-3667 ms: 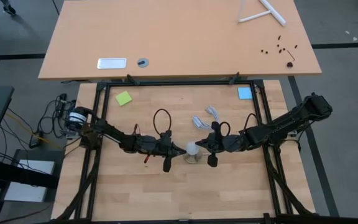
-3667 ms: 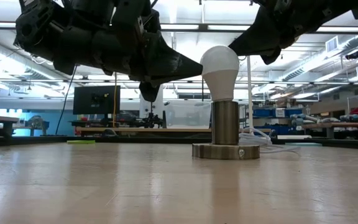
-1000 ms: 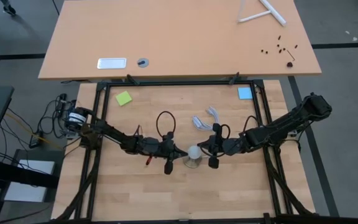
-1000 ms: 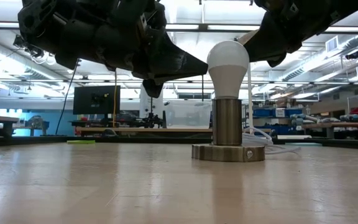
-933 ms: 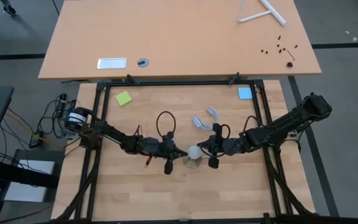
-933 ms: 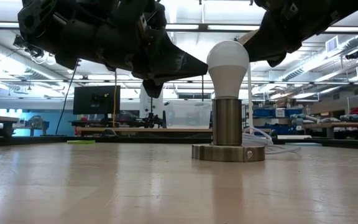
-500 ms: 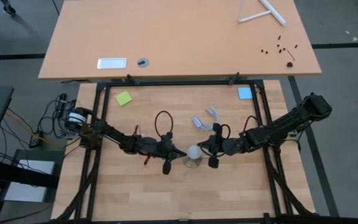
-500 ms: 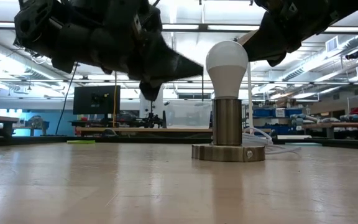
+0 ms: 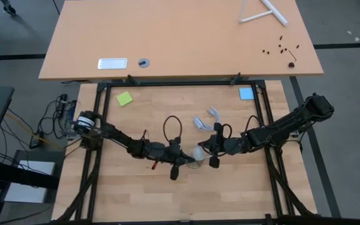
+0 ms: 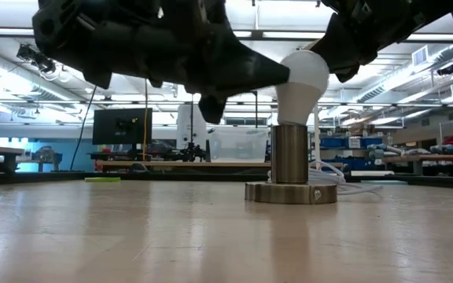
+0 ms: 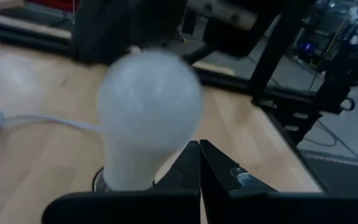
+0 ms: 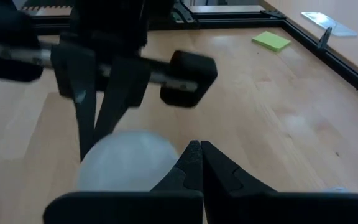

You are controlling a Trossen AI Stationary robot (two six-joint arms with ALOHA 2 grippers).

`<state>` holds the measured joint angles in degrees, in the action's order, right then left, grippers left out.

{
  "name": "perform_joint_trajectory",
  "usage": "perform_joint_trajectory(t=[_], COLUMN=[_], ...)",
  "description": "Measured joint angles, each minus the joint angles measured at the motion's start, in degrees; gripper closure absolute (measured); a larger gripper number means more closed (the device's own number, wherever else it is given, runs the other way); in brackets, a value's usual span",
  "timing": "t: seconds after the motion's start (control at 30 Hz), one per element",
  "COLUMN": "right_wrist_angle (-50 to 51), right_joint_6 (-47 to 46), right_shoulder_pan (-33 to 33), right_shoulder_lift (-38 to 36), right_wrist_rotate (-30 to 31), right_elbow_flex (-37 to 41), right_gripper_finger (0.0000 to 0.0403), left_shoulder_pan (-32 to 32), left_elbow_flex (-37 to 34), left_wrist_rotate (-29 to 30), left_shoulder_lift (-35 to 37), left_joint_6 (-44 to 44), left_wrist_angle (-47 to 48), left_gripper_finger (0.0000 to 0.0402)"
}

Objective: Screw lightbulb
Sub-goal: Insert the lightbulb into the lamp

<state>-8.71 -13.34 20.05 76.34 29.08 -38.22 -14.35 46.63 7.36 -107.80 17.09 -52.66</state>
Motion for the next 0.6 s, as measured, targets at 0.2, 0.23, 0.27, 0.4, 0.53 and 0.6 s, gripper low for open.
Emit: perform_joint_trajectory(t=[0.2,0.23,0.27,0.4,0.53,0.6], right_wrist_angle=[0.21,0.19,0.2,0.22,0.21,0.96], right_joint_6=[0.0,0.0,0.01,0.02,0.69,0.95], right_shoulder_pan=[0.0,0.0,0.0,0.0,0.02,0.11], right_shoulder_lift=[0.0,0.0,0.0,0.0,-0.06,-0.86], right_wrist_rotate=[-0.02,-0.02,-0.02,-0.04,-0.03,-0.03], right_elbow_flex=[0.0,-0.01,0.0,0.0,-0.02,-0.01], right_gripper_finger=[0.0402,0.0402,0.0402,0.0402,0.0402,0.0402], left_shoulder_pan=[0.02,0.02,0.02,0.02,-0.29,-0.47], left_elbow_flex=[0.88,0.89,0.87,0.87,0.87,0.87], left_wrist_rotate=[0.08,0.11,0.17,0.24,0.22,0.2], left_shoulder_lift=[-1.11,-1.11,-1.11,-1.11,-1.11,-1.11], left_joint_6=[-0.08,-0.13,-0.14,-0.2,-1.07,-1.15], left_wrist_angle=[0.1,0.15,0.17,-0.16,-0.22,-0.07], left_gripper_finger=[0.0401,0.0401,0.0401,0.0401,0.0401,0.0401])
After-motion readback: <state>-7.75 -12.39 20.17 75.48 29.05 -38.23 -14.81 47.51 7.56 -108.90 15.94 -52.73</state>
